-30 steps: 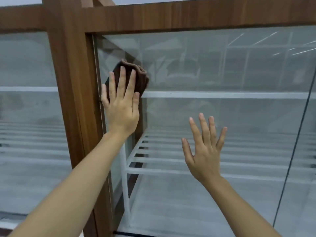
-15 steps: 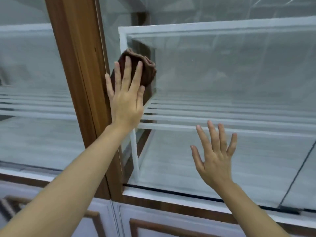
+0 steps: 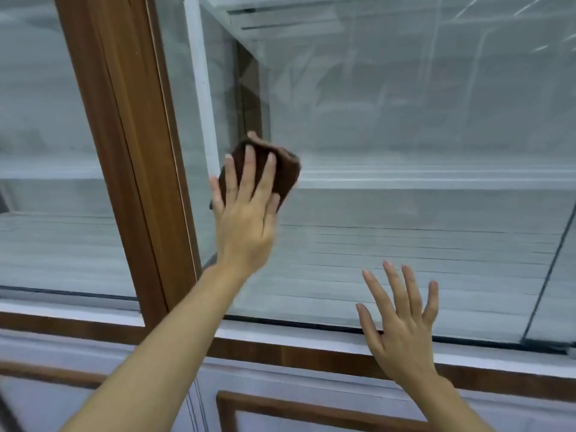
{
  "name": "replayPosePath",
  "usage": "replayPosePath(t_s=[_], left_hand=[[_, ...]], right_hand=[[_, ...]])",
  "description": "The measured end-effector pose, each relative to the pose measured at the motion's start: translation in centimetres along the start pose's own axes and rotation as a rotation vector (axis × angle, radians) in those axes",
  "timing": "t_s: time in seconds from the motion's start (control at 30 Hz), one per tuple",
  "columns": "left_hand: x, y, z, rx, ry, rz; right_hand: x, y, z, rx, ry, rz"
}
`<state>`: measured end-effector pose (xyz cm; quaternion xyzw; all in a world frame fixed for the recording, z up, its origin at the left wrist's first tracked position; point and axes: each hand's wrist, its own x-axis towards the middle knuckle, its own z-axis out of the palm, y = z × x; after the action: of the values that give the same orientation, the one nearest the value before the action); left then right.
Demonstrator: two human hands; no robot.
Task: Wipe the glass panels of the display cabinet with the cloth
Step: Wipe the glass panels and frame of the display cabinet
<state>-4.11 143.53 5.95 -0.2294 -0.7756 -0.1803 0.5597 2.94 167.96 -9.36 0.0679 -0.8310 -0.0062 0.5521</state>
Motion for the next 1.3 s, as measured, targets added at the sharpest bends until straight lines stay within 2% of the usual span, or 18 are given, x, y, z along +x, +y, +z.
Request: replayPosePath(t_s=[0.07,0.1,0.17,0.27,0.3,0.37,0.43,0.5,0.57,0.63,0.8,0.87,0.97,1.03,1.1,1.17,1.27,1.3], left_hand=[[3.9,1.2,0.1,0.034,0.130,-0.082],[3.3,1.7,0.6,0.075,0.139,-0.034],[-2.4,2.0,2.1,0.154,0.016,0.294],[-12.0,0.8,3.0,0.325,-0.341,0.923],[-12.1,0.3,3.1,0.356,-0.366,1.039],[-7.4,0.8,2.9,0.353,-0.249,1.000],[0.9,3.2,2.3,0.264,0.043,0.677],[8.9,5.6,1.2,0.191,0.172,0.339],[11.4,7.4,1.1,0.179,0.266,0.151],[7.5,8.1,2.8,0.189,0.233,0.249],[-9.2,6.0,5.5,0.313,-0.306,1.172],[-6.8,6.1,5.2,0.314,-0.292,1.149],[2.7,9.7,4.3,0.192,0.071,0.680],[7.3,12.5,3.7,0.135,0.173,0.402],[6.6,14.6,4.5,0.118,0.192,0.310],[0.9,15.9,6.6,0.130,0.081,0.512],[-7.7,15.3,8.6,0.197,-0.245,1.077],[-7.7,14.9,8.7,0.209,-0.284,1.184]], right_hand=[[0.5,0.6,-0.5,0.016,0.027,0.038],[1.0,1.1,-0.9,0.020,0.047,0.066],[2.4,2.4,-1.7,0.020,0.083,0.112],[4.3,4.5,-3.1,0.008,0.100,0.101],[4.7,5.2,-3.5,0.001,0.097,0.090],[5.1,6.4,-4.0,-0.019,0.094,0.073],[5.1,7.0,-4.0,-0.018,0.073,0.059],[4.6,7.2,-3.8,0.017,0.051,0.065],[4.2,7.1,-3.6,0.075,0.043,0.084],[4.2,7.0,-3.8,0.184,0.053,0.107],[3.6,8.8,-5.5,0.430,0.125,0.155],[3.7,10.7,-6.3,0.367,0.151,0.176],[4.6,13.4,-7.1,0.287,0.172,0.204],[4.8,13.9,-7.3,0.278,0.177,0.196],[4.7,13.7,-7.4,0.292,0.191,0.191],[4.5,13.8,-7.7,0.329,0.211,0.200],[3.9,14.8,-8.2,0.371,0.201,0.192],[3.7,15.4,-8.3,0.360,0.193,0.188]])
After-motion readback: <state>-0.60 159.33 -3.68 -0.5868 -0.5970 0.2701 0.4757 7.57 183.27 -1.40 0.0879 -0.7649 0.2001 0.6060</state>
